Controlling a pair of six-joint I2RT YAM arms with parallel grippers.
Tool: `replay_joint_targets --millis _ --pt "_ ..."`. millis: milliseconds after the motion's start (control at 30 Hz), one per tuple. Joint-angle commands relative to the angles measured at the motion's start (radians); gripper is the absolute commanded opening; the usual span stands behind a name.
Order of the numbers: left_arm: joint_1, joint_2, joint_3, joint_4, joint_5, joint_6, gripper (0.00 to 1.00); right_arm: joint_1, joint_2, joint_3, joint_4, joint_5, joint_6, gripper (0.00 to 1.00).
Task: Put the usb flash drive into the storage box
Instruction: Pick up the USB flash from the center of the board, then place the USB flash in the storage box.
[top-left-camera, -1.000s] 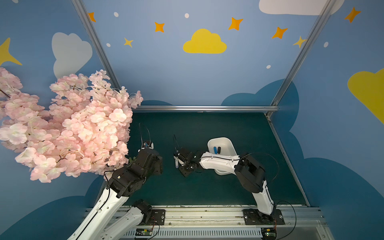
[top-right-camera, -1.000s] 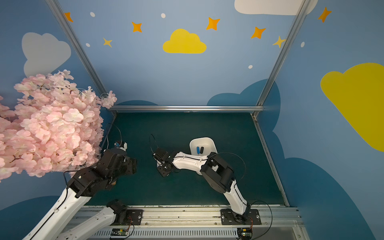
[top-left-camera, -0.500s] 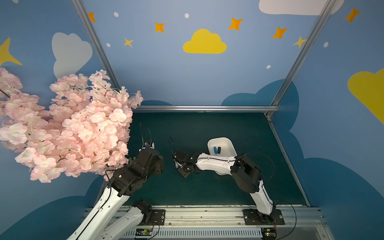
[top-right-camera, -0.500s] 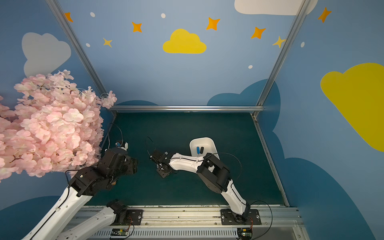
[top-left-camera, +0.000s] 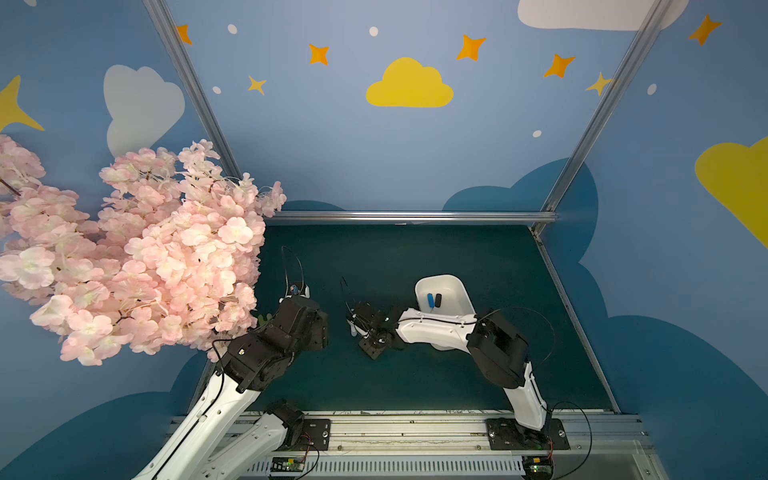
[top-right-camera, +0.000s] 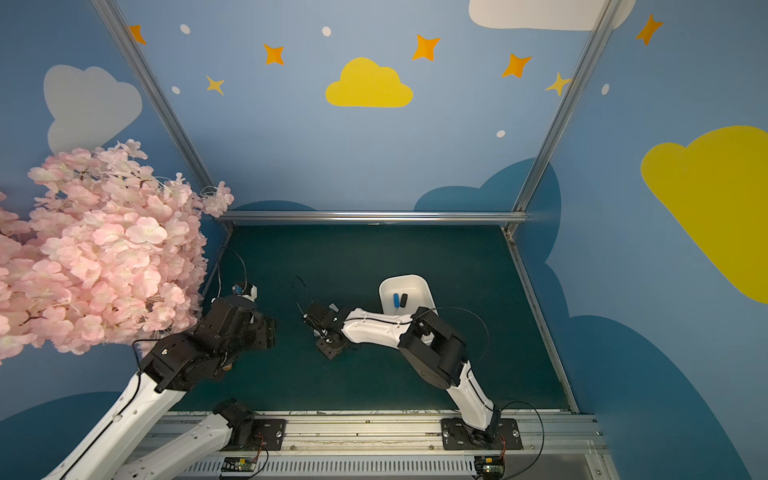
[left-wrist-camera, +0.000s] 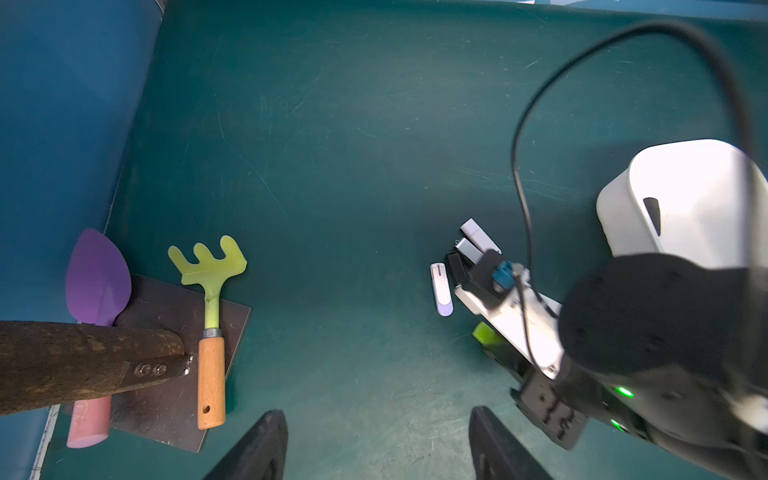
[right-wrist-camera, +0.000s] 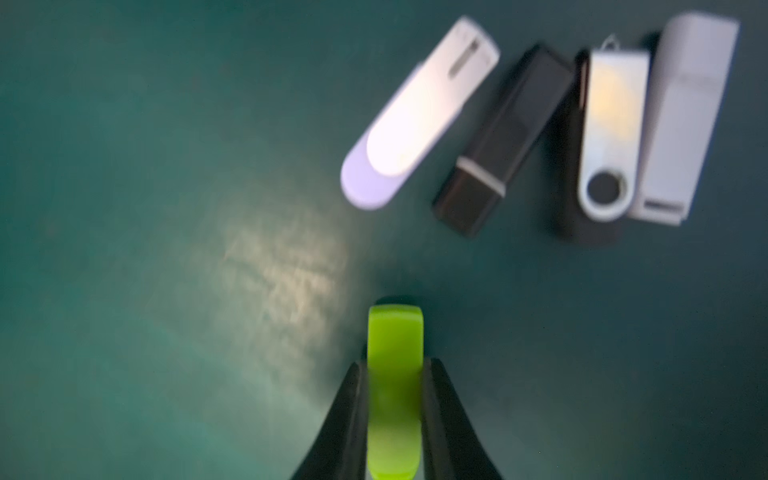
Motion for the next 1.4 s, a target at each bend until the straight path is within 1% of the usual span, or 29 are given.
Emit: replay_joint_targets --millis 0,167,267,333,467,533,600,700,800,967,1167,1267,1367 --pt "0.004 -0.008 -0.010 0.012 0.007 0.003 0.73 0.010 -0.148 -0.066 0.083 -0.033 -0.037 0.14" --pt "0.003 -0.008 -0.012 0.014 0.010 0.001 0.73 -0.014 -0.366 -0.216 0.176 -0.011 -0.078 0.14" --pt "0.004 -0.002 -0.012 0.014 0.012 0.002 0.73 -0.071 -0.500 -0.318 0.229 0.060 -0.060 0.14" --pt "0.005 0.003 -0.010 0.012 0.012 0.004 0.73 -0.148 -0.576 -0.372 0.240 0.119 -0.017 0.15" --pt "0.002 0.006 -0.010 0.012 0.009 0.002 0.73 -0.333 -0.668 -0.470 0.259 0.122 0.118 0.15" --pt "0.004 0.004 -0.012 0.012 0.007 0.000 0.73 -0.402 -0.691 -0.519 0.282 0.160 0.190 0.15" --pt "0.004 0.005 -0.009 0.012 0.003 -0.001 0.73 -0.452 -0.690 -0.540 0.286 0.185 0.215 0.15" --pt "0.003 0.010 -0.009 0.011 0.001 -0.002 0.74 -0.503 -0.644 -0.523 0.230 0.211 0.257 0.15" --pt "0.004 0.015 -0.007 0.011 0.004 -0.001 0.74 -0.524 -0.572 -0.492 0.176 0.224 0.297 0.15" --pt "0.004 0.022 -0.009 0.011 0.006 -0.001 0.74 -0.530 -0.456 -0.434 0.123 0.231 0.323 0.15" --pt "0.002 0.027 -0.009 0.011 0.009 -0.001 0.74 -0.567 -0.391 -0.390 0.086 0.175 0.333 0.16" --pt "0.002 0.030 -0.009 0.011 0.009 -0.002 0.74 -0.591 -0.333 -0.345 0.053 0.131 0.339 0.17" --pt "0.002 0.037 -0.008 0.011 0.012 -0.002 0.74 -0.602 -0.271 -0.278 0.018 0.066 0.297 0.17"
